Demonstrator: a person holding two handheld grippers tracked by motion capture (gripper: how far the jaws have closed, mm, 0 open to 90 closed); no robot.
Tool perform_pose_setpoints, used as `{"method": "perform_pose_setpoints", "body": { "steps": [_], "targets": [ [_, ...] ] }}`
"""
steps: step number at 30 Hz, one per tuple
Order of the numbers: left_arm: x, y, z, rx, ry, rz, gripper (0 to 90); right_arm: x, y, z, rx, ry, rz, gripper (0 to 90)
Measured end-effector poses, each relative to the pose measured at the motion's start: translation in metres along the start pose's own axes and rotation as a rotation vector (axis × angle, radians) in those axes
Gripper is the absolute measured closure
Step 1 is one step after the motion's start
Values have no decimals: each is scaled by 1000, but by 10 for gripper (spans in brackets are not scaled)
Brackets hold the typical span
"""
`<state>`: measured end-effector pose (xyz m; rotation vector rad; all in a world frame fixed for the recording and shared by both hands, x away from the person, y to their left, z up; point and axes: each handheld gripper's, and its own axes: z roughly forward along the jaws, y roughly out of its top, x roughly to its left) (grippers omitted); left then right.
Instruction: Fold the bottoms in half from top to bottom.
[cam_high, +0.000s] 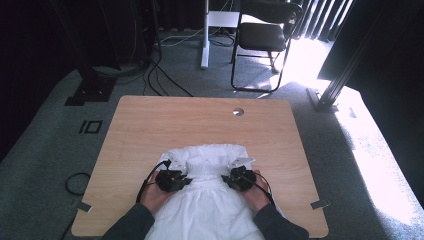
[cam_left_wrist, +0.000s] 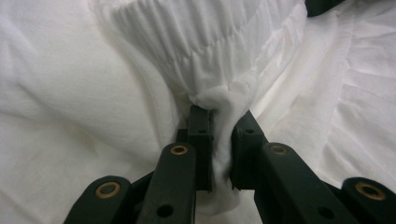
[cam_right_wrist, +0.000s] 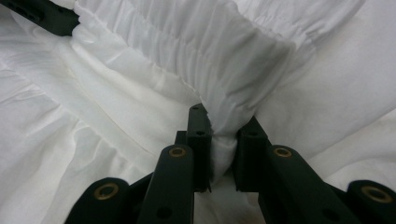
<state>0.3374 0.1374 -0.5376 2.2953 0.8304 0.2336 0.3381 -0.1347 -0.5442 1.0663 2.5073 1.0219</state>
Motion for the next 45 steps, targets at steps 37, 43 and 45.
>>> {"method": "perform_pose_setpoints", "body": {
  "steps": [37,43,45],
  "targets": [
    [98,101,66,31,171,-122,835,-105,94,71,10,-194,208,806],
    [99,111,20,-96,108,-124,855,-98,107,38,-111,-166,152,818],
    [94,118,-2,-155,104,-114,856,-93,114,21,-160,-155,127,818]
  ]
}}
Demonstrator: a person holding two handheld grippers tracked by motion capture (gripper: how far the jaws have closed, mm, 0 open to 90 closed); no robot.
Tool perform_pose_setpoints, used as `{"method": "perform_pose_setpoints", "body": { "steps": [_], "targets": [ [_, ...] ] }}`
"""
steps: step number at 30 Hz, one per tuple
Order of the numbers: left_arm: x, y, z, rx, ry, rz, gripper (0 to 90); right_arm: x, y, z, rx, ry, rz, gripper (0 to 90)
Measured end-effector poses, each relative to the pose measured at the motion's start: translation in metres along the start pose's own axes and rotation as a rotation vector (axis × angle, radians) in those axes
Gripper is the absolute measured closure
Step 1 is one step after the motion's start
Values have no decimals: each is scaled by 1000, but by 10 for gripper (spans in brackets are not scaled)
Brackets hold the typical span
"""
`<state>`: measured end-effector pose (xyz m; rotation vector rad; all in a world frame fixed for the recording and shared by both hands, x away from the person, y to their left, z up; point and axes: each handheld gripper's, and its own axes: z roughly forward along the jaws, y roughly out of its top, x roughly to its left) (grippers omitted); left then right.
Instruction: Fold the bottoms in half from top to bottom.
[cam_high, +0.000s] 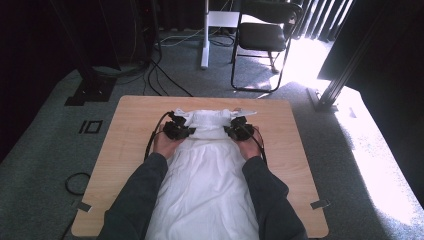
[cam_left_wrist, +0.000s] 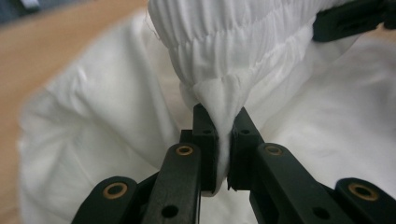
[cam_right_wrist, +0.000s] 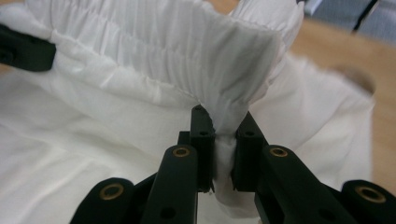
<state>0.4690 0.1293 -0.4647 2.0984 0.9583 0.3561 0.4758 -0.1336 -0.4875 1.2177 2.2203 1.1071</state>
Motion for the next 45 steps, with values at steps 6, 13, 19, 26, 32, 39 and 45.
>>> {"method": "perform_pose_setpoints", "body": {
  "steps": [6,13,19,26,32,39,45],
  "targets": [
    [-19,13,-48,-119,-25,46,855,12,23,-52,-130,10,-68,818],
    [-52,3,-101,-189,-78,101,854,35,23,-107,-207,38,-157,817],
    [-84,-48,-104,-100,-147,125,848,56,-18,-129,-167,82,-220,815],
    [-99,-114,-61,87,-186,89,843,70,-94,-103,17,132,-188,814],
    [-94,-134,-33,174,-131,112,841,74,-133,-71,137,162,-116,810],
    [-77,-120,-20,173,-87,146,843,69,-125,-57,142,148,-101,806],
    [-51,-97,-1,192,-49,146,842,59,-107,-37,139,117,-102,806]
  ]
}}
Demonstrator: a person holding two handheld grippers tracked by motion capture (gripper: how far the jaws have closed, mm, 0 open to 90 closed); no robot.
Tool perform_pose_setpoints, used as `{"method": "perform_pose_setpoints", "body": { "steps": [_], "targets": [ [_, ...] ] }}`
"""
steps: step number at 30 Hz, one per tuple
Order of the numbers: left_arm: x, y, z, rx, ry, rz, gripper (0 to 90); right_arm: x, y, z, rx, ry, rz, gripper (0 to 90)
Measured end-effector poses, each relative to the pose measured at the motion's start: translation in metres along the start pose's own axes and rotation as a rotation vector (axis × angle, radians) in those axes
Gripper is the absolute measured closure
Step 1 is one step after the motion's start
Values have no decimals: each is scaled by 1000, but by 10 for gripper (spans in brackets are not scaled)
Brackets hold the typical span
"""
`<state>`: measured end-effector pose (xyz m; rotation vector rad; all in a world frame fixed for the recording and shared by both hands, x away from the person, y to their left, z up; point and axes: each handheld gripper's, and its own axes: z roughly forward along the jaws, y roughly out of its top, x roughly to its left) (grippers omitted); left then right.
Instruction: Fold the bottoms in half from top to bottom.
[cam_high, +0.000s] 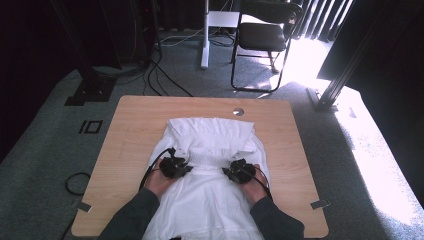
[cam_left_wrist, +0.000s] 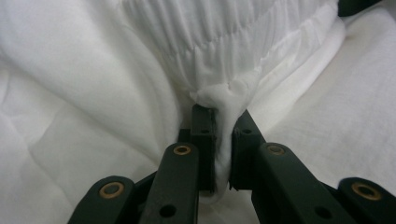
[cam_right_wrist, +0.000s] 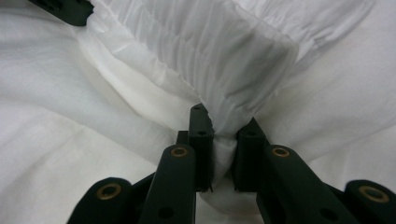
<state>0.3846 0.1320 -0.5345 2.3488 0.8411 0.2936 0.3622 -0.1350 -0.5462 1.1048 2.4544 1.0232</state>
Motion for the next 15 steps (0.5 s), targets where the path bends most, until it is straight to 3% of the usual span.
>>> {"method": "perform_pose_setpoints", "body": {
  "steps": [10,15],
  "targets": [
    [37,28,21,-5,75,-65,842,-36,40,33,8,-42,25,805],
    [50,41,31,-4,125,-95,842,-48,58,47,21,-81,-2,805]
  ]
}}
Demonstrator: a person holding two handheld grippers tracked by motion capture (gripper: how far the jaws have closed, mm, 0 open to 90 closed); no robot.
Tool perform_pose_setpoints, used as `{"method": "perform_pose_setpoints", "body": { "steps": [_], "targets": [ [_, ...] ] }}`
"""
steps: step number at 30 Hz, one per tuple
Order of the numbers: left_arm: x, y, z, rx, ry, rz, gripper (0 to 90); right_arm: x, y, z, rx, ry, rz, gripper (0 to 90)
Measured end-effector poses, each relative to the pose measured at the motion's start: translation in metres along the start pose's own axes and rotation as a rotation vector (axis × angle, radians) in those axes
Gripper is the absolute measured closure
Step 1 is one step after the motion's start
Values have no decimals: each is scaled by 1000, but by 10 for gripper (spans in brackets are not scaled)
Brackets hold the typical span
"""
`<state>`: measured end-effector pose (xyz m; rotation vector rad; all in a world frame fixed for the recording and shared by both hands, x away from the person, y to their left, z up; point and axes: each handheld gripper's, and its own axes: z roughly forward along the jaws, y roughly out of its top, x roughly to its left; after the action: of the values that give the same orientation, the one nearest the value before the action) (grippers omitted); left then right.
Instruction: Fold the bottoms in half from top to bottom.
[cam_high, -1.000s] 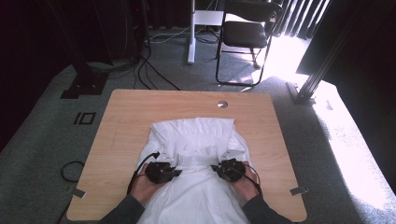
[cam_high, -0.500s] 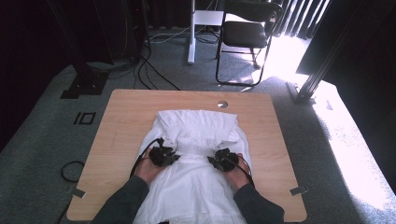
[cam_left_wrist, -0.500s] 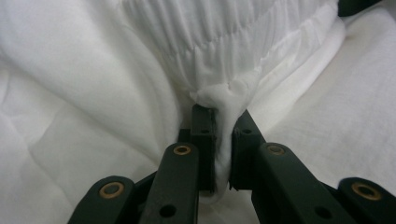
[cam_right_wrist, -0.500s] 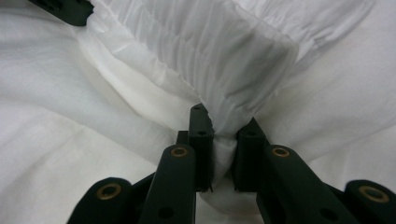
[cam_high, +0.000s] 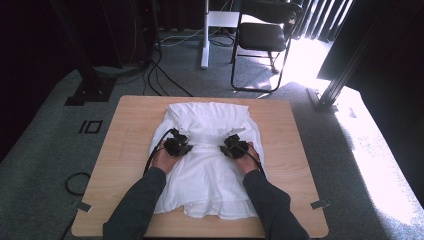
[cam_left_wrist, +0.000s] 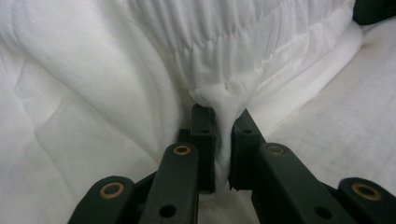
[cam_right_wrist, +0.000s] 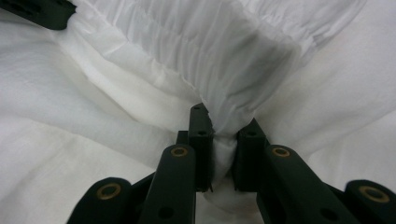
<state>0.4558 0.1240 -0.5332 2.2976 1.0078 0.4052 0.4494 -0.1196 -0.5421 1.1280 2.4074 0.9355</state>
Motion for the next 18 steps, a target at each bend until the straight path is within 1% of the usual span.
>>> {"method": "perform_pose_setpoints", "body": {
  "steps": [3,6,9,11,13,15,17,18],
  "targets": [
    [4,9,6,7,30,-24,842,-8,10,8,2,-19,37,805],
    [5,15,10,13,51,-43,843,-12,16,15,0,-43,70,805],
    [4,16,10,15,64,-41,846,-12,19,17,1,-57,67,806],
    [2,16,8,13,73,-28,853,-12,19,16,1,-57,59,809],
    [2,18,2,4,64,-36,863,-11,19,13,-2,-58,55,812],
    [1,21,-9,-15,57,-29,875,-10,21,7,-12,-70,29,813],
    [-1,26,-24,-52,52,-8,879,-9,24,-3,-37,-79,0,814],
    [-1,29,-32,-82,44,-11,879,-9,26,-9,-54,-82,-8,814]
  ]
}}
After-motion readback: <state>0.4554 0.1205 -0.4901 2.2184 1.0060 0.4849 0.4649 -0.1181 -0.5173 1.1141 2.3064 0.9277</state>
